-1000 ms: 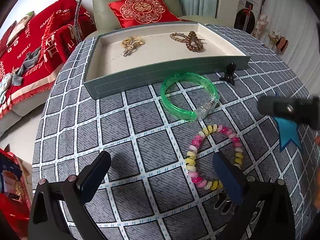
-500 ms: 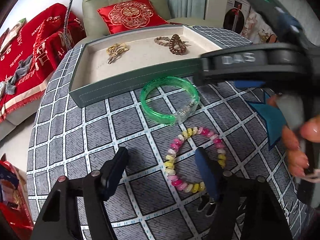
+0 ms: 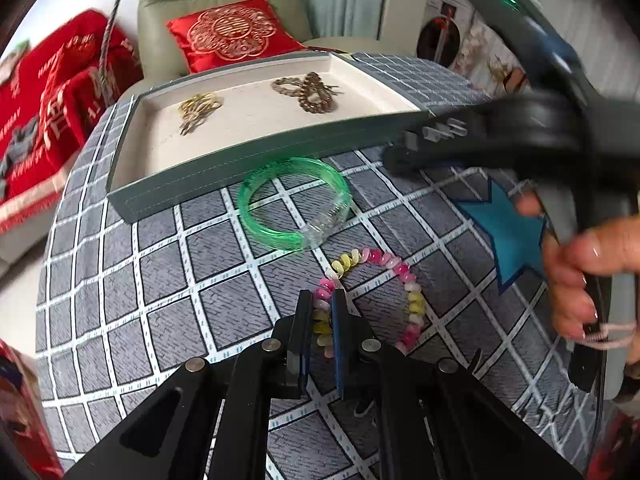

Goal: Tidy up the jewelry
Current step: 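Grasp the pink-and-yellow beaded bracelet with the left tool while the right tool grasps the black claw clip, then carry the beaded bracelet and claw clip with both tools into the tray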

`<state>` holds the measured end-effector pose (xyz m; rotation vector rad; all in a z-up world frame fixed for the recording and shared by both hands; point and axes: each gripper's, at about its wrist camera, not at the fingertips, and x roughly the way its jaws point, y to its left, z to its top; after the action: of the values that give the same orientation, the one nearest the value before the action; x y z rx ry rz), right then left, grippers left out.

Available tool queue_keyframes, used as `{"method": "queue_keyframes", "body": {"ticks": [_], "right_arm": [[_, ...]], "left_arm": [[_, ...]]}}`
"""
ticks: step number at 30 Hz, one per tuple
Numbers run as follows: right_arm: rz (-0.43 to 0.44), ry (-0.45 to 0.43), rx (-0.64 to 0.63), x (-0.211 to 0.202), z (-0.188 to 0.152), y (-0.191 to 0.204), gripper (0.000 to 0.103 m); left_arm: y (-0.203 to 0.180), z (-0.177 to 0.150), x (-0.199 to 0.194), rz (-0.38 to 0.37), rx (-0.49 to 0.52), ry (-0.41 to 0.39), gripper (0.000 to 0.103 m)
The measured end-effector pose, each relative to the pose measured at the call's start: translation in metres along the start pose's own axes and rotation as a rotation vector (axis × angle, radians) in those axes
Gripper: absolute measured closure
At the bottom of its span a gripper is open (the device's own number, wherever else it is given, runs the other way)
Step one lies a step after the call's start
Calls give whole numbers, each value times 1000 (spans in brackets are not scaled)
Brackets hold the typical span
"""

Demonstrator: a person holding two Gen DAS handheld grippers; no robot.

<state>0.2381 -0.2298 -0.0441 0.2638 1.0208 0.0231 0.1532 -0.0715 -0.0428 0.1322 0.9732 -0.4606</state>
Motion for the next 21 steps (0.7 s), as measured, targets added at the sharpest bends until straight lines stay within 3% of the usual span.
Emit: {"method": "queue_keyframes", "body": {"ticks": [12, 21], "right_arm": [[101, -6, 73, -34, -21, -24, 73], [114, -65, 54, -69, -6, -22, 73]], "left_arm": [[25, 8, -34, -17, -60, -71, 79], [44, 35, -63, -19, -89, -161, 79]]}}
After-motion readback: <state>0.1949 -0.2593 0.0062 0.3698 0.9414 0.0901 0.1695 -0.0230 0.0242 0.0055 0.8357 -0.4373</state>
